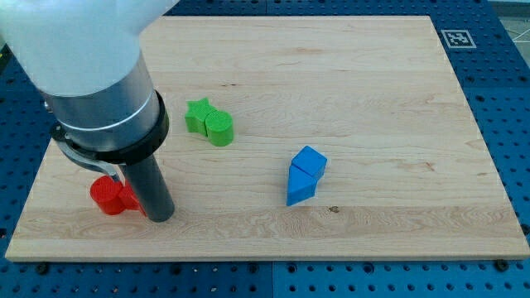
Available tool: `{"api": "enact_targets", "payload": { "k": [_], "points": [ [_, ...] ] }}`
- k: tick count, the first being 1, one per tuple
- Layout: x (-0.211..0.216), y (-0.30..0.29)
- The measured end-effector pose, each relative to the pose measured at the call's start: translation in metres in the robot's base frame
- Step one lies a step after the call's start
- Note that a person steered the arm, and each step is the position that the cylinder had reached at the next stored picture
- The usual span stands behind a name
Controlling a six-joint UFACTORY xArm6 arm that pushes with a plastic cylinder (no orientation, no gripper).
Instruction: Push the green star closer to the yellow hexagon
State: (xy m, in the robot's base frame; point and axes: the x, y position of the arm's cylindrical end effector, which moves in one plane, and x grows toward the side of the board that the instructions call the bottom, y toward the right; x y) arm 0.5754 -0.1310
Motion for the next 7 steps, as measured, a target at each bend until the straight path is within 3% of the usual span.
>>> {"api": "enact_targets", "payload": {
  "k": [2, 7],
  "points": [
    [-0.010, 0.030],
    [-0.091, 0.112]
  ]
}}
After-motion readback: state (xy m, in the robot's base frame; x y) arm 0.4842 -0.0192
